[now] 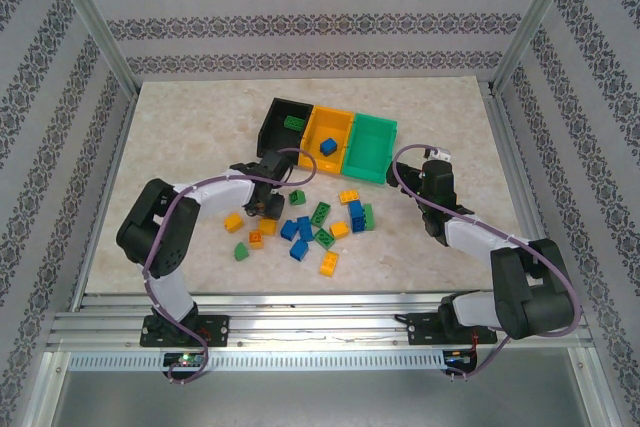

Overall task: Sort the legos into containers by color
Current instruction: Pick up the lego from the center of the table, then place the lego in the container.

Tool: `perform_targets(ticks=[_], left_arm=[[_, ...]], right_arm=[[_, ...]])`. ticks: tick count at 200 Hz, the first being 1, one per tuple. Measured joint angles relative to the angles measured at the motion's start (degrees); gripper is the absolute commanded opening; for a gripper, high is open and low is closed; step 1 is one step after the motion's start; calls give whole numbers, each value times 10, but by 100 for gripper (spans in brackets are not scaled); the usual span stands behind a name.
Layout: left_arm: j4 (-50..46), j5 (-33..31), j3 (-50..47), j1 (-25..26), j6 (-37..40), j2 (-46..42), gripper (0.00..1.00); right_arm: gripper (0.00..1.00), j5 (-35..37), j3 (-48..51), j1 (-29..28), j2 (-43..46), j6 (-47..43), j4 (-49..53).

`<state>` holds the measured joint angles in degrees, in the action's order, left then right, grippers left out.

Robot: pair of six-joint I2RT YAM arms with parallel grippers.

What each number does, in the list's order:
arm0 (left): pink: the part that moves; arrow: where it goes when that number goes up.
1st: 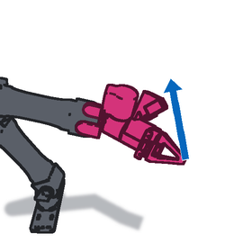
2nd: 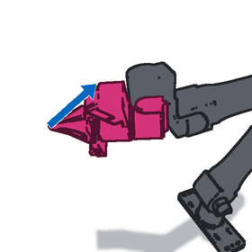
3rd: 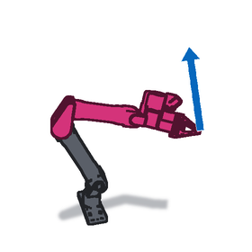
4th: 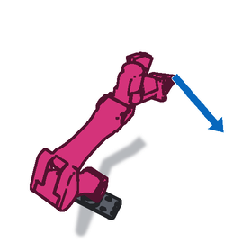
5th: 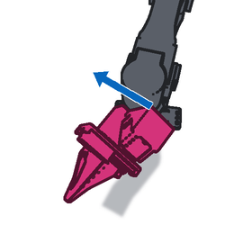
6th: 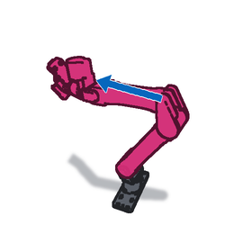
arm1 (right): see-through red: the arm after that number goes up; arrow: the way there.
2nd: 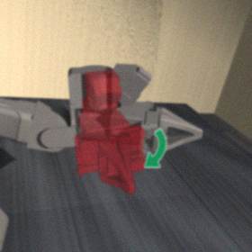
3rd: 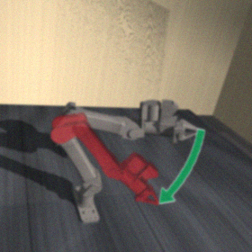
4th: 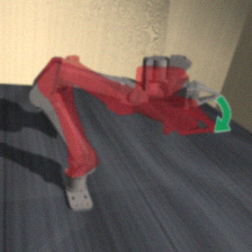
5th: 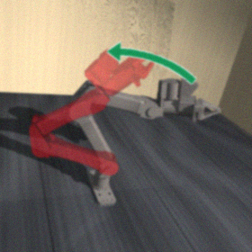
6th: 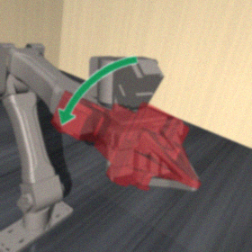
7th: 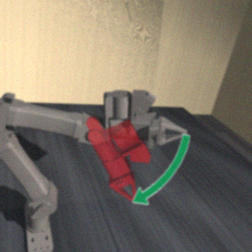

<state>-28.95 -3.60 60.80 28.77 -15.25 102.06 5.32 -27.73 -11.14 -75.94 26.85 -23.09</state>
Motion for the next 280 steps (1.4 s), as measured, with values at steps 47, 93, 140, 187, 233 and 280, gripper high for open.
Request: perform_targets(ticks=[47, 93, 140, 187, 233, 280], left_arm=[[0, 9, 0, 0, 2, -5, 16], [12, 76, 27, 0, 9, -18, 12], [26, 125, 184, 23, 19, 22, 12], [21, 156, 395, 62, 31, 155, 15], [-32, 174, 583, 75, 35, 274, 51], [-55, 168, 591, 78, 43, 286, 68]], right_arm=[[98, 0, 0, 0, 0, 0, 0], [98, 0, 0, 0, 0, 0, 0], [98, -1, 0, 0, -1, 0, 0], [98, -2, 0, 0, -3, 0, 0], [98, -2, 0, 0, -3, 0, 0], [98, -2, 0, 0, -3, 0, 0]])
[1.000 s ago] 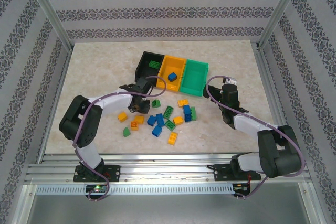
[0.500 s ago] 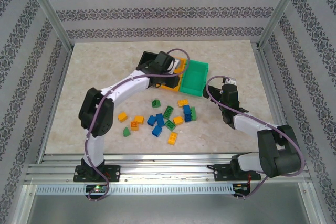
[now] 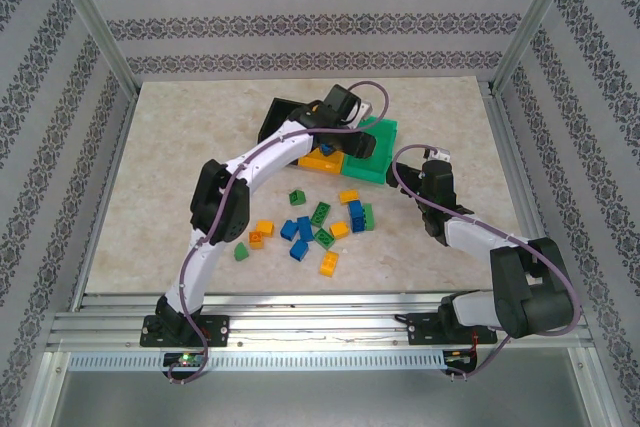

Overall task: Sort the legos into containers by color
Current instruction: Place the lego in the container, then pick up the lego from the center of the table.

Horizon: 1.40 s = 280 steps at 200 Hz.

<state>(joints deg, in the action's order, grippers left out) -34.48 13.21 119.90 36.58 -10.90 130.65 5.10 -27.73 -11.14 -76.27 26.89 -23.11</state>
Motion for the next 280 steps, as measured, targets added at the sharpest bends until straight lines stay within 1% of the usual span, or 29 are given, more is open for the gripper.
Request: perform_targets(ticks=[20, 60, 83, 107, 137, 167, 188, 229, 243, 263, 276, 280], left_arm=[[10, -1, -71, 2, 0, -30, 67], [40, 7, -239, 8, -5, -124, 66], [56, 16, -303, 21, -16, -167, 66], [67, 18, -347, 51, -20, -189, 66], [68, 14, -367, 89, -27, -189, 69], [66, 0, -355, 114, -27, -174, 70], [61, -15, -332, 121, -26, -149, 70], [49, -23, -306, 126, -26, -117, 68], [46, -23, -302, 127, -27, -111, 66], [40, -23, -301, 131, -27, -108, 61], [40, -22, -301, 135, -27, -108, 54], [40, -22, -301, 136, -28, -108, 50]], right_arm=[[98, 0, 0, 0, -1, 1, 0], [98, -2, 0, 0, -6, 3, 0], [98, -4, 0, 0, -9, 4, 0], [98, -5, 0, 0, -12, 4, 0], [98, -5, 0, 0, -12, 4, 0], [98, -5, 0, 0, -12, 4, 0], [98, -5, 0, 0, -12, 4, 0], [98, -5, 0, 0, -12, 4, 0], [98, -5, 0, 0, -12, 4, 0], [98, -5, 0, 0, -12, 4, 0], [98, -5, 0, 0, -12, 4, 0], [98, -5, 0, 0, -12, 4, 0]])
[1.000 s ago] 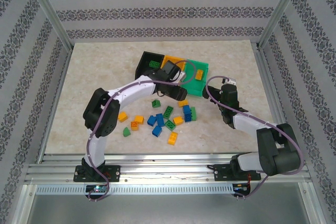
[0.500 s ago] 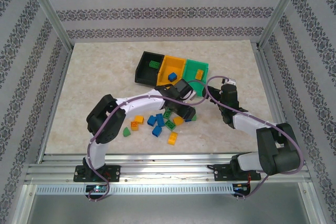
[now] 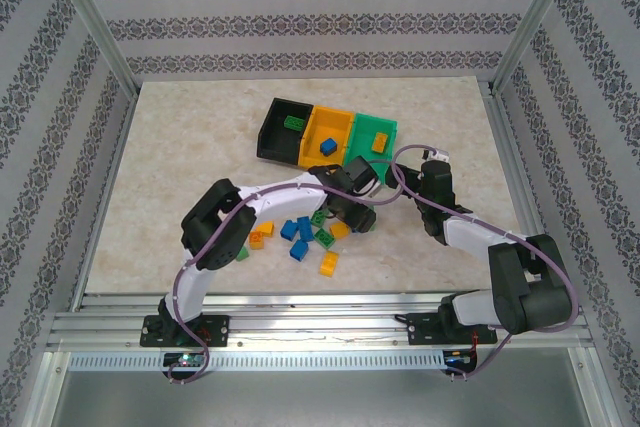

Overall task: Sort the legos into containers by color
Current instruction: Pick up the lego from the center of the table, then place the lego in the container.

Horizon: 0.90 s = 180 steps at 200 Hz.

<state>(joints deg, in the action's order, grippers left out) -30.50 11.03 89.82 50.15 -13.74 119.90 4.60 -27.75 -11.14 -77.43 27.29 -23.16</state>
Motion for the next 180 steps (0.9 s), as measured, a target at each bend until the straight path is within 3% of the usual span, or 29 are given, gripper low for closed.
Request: perform_targets(ticks=[36, 123, 180], left_arm=[[1, 3, -2, 1, 0, -2, 30], [5, -64, -41, -8, 19, -71, 28], [4, -116, 51, -105, 64, -82, 29]], right_arm=[[98, 0, 0, 0, 0, 0, 0], [98, 0, 0, 0, 0, 0, 0], [98, 0, 0, 0, 0, 0, 0]])
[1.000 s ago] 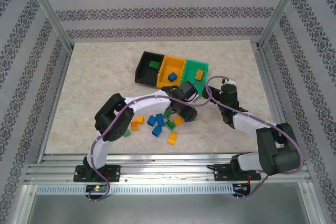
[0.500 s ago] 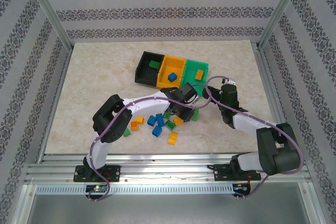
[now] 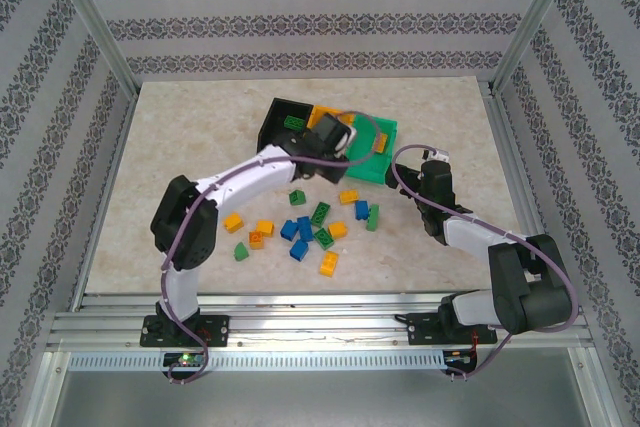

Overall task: Sort the legos into containers by color
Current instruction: Place the lego in the container, then pick up the lego from the center of the table.

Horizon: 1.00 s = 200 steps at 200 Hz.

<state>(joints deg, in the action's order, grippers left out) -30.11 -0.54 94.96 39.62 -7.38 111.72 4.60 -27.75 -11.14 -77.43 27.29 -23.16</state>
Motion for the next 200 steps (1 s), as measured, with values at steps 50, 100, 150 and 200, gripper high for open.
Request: perform_targets(ticks=[50, 100, 150, 200], left_arm=[[-12, -28, 169, -69, 43, 92, 67], [-40, 2, 184, -67, 46, 115, 71], [-10, 97, 16, -49, 41, 52, 69], [43, 188, -87, -3, 19, 16, 69]], right_arm=[[98, 0, 0, 0, 0, 0, 0], [98, 0, 0, 0, 0, 0, 0], [98, -5, 0, 0, -1, 0, 0], [98, -6, 0, 0, -3, 0, 0]])
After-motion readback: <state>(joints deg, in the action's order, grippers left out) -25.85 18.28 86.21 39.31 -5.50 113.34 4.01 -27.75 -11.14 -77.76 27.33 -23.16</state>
